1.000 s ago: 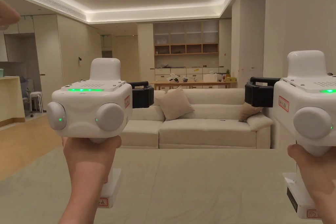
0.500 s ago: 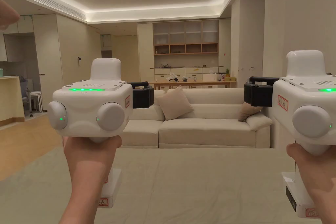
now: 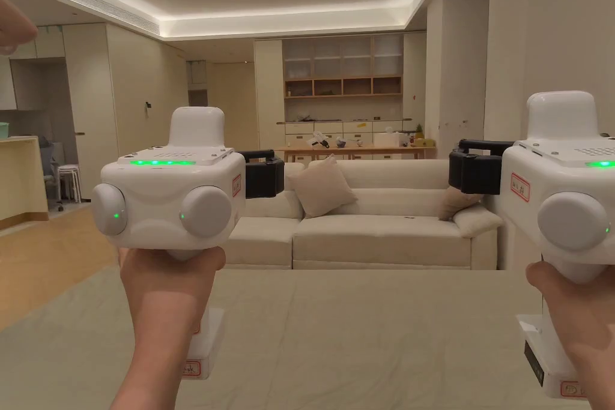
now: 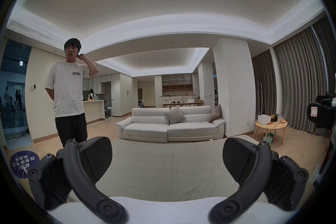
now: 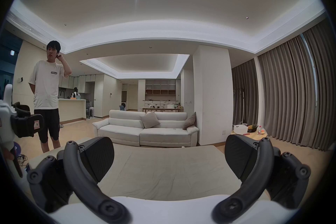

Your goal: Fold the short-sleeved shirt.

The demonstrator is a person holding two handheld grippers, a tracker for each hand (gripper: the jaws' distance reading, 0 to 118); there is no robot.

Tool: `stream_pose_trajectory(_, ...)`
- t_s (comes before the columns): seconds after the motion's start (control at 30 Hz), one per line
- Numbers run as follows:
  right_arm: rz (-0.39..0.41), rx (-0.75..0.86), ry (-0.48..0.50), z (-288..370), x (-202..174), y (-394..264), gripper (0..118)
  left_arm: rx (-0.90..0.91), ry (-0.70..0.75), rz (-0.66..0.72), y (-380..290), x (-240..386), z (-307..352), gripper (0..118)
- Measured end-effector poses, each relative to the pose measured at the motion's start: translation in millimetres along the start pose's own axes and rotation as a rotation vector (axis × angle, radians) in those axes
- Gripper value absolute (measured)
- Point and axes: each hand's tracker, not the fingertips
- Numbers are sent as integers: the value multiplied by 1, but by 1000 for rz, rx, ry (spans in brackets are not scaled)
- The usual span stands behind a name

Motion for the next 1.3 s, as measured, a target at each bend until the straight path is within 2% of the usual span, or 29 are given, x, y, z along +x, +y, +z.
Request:
stream_pose_trajectory(0.43,4,-29,-6,-29,-1,-13,118,-50,-1,-6,-17,6,-31,117)
stream_pose_trajectory(0.63,12,-160,-12,-88,-5,-57,118,-160,0,-11,-60,10,-87,118)
stream_pose_trajectory(0.8,11,-376,-12,-175,-8,-140,118,-329,-18,11,-135,12,-170,118)
stream_pose_trajectory(1.0,-74,-697,5,-281,-8,-293,118,-584,-33,80,-279,24,-282,118)
stream_pose_trajectory(1.17,-59,-887,44,-336,-22,-413,118,-796,-63,-22,-396,55,-345,118)
stream_pose_trajectory(1.2,-36,-926,56,-343,-25,-434,118,-818,-64,-32,-416,60,-352,118)
stream_pose_trajectory(1.3,3,-1006,72,-357,-32,-480,118,-916,-52,-3,-461,67,-361,118)
